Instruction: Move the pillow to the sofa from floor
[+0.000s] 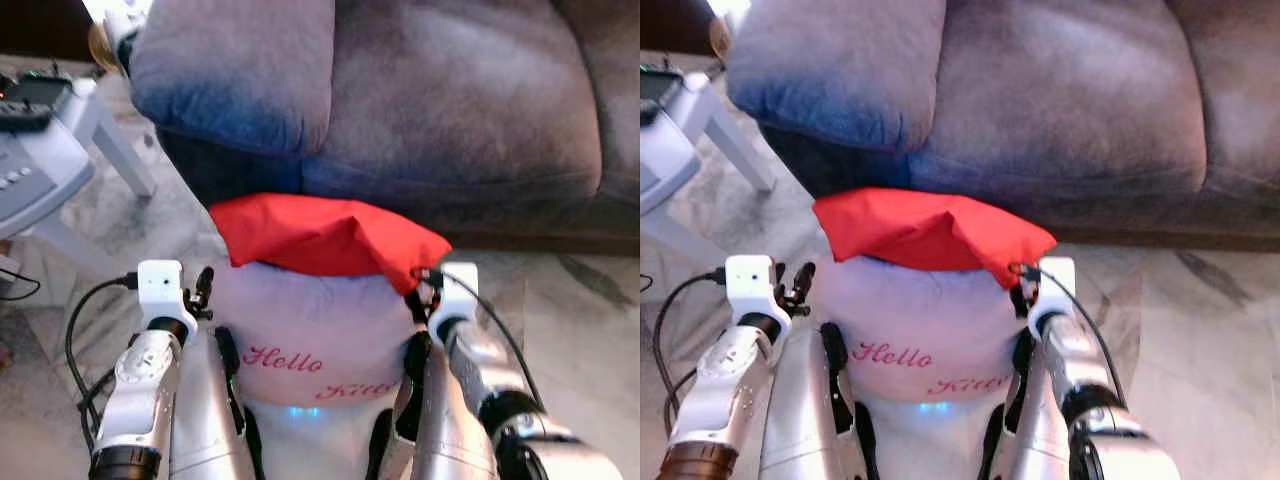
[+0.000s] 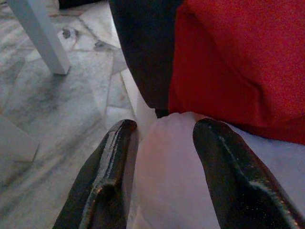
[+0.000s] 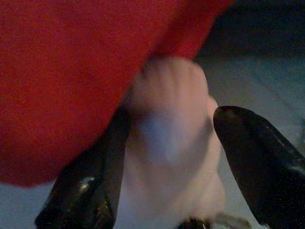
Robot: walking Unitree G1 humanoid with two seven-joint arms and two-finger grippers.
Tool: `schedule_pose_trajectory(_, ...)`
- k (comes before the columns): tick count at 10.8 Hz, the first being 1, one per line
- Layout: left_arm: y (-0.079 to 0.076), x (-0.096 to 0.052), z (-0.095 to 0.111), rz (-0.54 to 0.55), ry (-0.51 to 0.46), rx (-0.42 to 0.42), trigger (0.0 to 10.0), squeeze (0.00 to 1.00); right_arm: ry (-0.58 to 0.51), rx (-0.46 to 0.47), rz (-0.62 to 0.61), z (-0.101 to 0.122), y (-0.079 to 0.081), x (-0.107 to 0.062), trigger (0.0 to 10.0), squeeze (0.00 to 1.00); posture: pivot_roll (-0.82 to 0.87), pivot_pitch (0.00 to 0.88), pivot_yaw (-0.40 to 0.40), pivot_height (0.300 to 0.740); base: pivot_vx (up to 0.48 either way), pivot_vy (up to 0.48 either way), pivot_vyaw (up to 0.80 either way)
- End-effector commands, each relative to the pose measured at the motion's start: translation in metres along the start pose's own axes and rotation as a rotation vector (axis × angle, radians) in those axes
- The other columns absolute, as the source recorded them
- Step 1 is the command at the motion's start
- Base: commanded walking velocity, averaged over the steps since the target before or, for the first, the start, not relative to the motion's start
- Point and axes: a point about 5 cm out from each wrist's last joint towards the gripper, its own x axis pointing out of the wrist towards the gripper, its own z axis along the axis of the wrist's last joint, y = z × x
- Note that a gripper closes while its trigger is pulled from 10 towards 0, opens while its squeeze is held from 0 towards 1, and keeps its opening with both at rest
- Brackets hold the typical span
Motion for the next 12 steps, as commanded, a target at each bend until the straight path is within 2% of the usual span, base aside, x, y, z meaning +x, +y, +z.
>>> schedule_pose_trajectory(1, 0.001, -0.006, -0.003, 0.007, 0.025, -0.011, 10.0, 0.00, 0.013, 0.014, 0.011, -0.005, -0.001, -0.002, 10.0, 1.00, 0.10, 0.359, -0.061, 0.471, 0.000, 0.000, 0.00)
schedule_pose_trajectory(3, 0.005, -0.011, 0.016, 0.023, -0.038, -0.024, 10.0, 0.00, 0.030, -0.018, 0.022, -0.005, 0.001, 0.000, 10.0, 1.00, 0.10, 0.364, -0.064, 0.471, 0.000, 0.000, 0.00)
schedule_pose_trajectory(4, 0.007, -0.012, 0.020, 0.022, -0.035, -0.021, 10.0, 0.00, 0.055, -0.039, 0.022, -0.008, 0.002, 0.000, 10.0, 0.00, 0.11, 0.365, -0.064, 0.471, 0.000, 0.000, 0.00)
schedule_pose_trajectory(8, -0.004, -0.019, 0.020, -0.036, 0.022, -0.012, 10.0, 0.00, 0.088, -0.052, 0.032, -0.019, 0.009, -0.001, 10.0, 0.00, 0.12, 0.382, -0.062, 0.471, 0.000, 0.000, 0.00)
schedule_pose_trajectory(9, -0.005, -0.021, 0.022, -0.040, 0.023, -0.019, 10.0, 0.00, 0.095, -0.052, 0.027, -0.022, 0.010, -0.002, 8.0, 0.00, 0.12, 0.387, -0.064, 0.471, 0.000, 0.000, 0.00)
schedule_pose_trajectory(10, -0.007, -0.023, 0.022, -0.047, 0.025, -0.026, 10.0, 0.00, 0.086, -0.051, 0.006, -0.022, 0.008, -0.002, 0.0, 0.00, 0.12, 0.395, -0.065, 0.471, 0.000, 0.000, 0.00)
schedule_pose_trajectory(12, -0.008, -0.029, 0.020, -0.055, 0.042, -0.033, 10.0, 0.00, 0.088, -0.064, 0.007, -0.022, 0.008, -0.002, 0.0, 0.00, 0.12, 0.402, -0.067, 0.471, 0.000, 0.000, 0.00)
